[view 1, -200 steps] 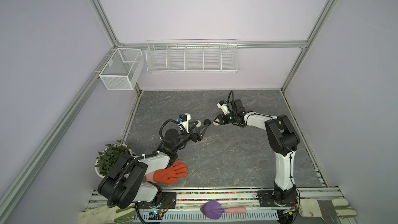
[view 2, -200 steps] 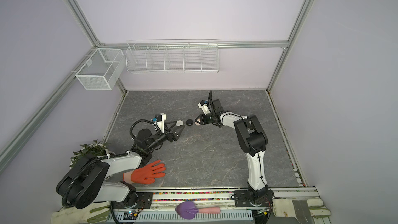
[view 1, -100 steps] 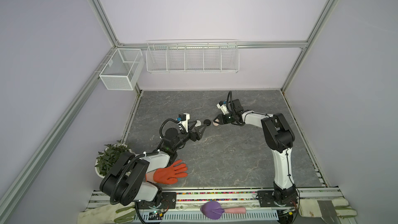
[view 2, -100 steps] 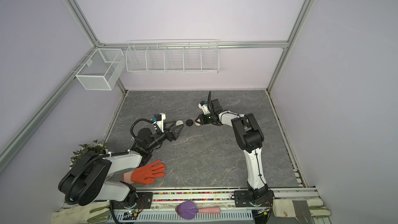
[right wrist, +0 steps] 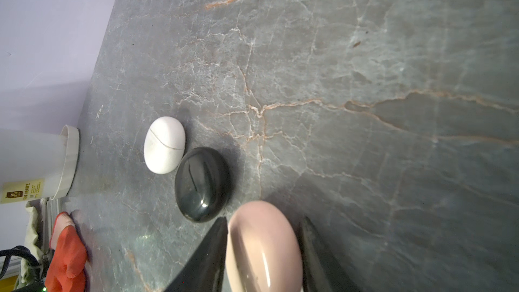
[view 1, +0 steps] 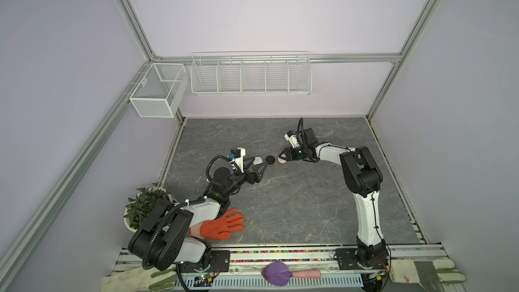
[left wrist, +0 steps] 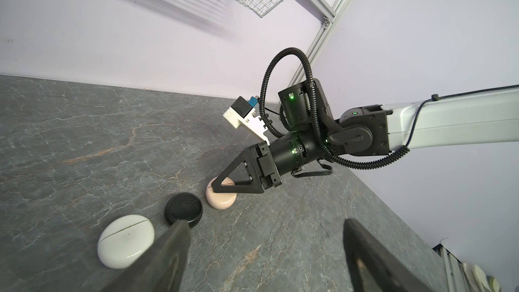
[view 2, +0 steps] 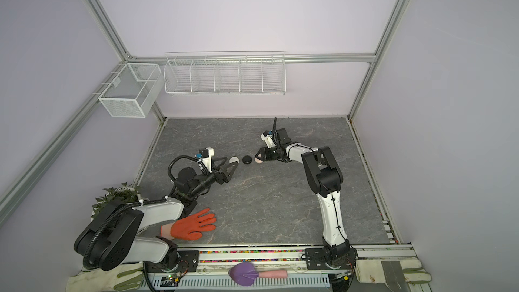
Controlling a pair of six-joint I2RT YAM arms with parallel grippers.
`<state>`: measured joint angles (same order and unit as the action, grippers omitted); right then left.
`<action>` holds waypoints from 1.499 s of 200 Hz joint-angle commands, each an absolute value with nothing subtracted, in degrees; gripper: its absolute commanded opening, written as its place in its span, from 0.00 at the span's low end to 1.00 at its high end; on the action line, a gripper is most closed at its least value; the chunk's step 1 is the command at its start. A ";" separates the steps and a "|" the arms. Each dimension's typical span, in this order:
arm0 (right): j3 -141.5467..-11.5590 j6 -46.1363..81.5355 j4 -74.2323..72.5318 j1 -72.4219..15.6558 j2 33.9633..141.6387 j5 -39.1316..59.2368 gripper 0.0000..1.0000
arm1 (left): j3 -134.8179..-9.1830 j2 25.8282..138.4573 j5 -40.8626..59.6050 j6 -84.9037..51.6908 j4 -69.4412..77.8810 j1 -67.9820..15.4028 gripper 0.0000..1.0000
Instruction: Insert the wireless bluetooth earbuds into the charging case
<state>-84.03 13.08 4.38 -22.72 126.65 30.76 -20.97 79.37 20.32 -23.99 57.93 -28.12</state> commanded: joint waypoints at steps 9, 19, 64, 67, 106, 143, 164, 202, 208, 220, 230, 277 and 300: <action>-84.86 12.13 6.93 -22.21 126.91 28.94 0.50 | -20.68 77.42 17.07 -22.95 55.70 -27.71 0.86; -85.14 12.03 7.23 -22.22 126.75 28.70 0.51 | -20.74 77.01 16.94 -22.59 54.95 -27.71 0.86; -81.50 6.55 8.15 -24.07 117.99 18.55 0.62 | -22.24 74.16 8.13 -18.29 43.36 -27.71 0.88; -80.69 5.97 7.44 -24.32 117.19 17.32 0.63 | -23.03 73.63 5.82 -18.08 40.46 -27.76 0.90; -58.23 -3.72 -10.24 -24.75 98.37 -4.28 0.71 | -32.95 72.50 -29.60 -18.78 9.56 -27.97 0.99; -38.65 -7.46 -13.40 -24.74 77.61 -22.51 0.74 | -37.76 62.61 -23.06 -10.89 -0.27 -24.14 0.99; -29.24 -8.11 -22.93 -22.04 70.71 -23.70 0.76 | -28.41 60.73 -23.51 -0.83 15.00 -20.77 0.99; -19.86 -13.88 -45.68 -18.97 77.71 -25.32 0.77 | -23.95 71.58 -13.38 1.36 26.62 -9.28 1.00; -19.65 -14.54 -47.45 -18.12 78.66 -24.40 0.77 | -23.50 73.16 -12.95 1.39 29.16 -8.05 1.00; -19.03 -14.19 -52.62 -15.90 81.00 -24.30 0.78 | -22.32 73.38 -10.83 0.71 34.04 -6.05 1.00; -19.06 -11.39 -52.07 -13.37 81.48 -23.14 0.78 | -21.95 75.01 -9.04 0.57 37.89 -4.57 1.00; -21.97 -3.43 -47.63 -3.71 84.90 -12.45 0.90 | -22.42 87.81 -0.16 0.70 49.71 -0.45 0.99; -23.43 -1.45 -46.95 -1.05 87.31 -8.91 0.89 | -23.78 87.63 -1.68 -0.42 47.76 -0.35 1.00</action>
<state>-21.98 -5.48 -48.25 -3.18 86.46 -14.55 -21.80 87.57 -4.03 -0.62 43.40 -0.71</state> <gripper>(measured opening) 0.932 0.995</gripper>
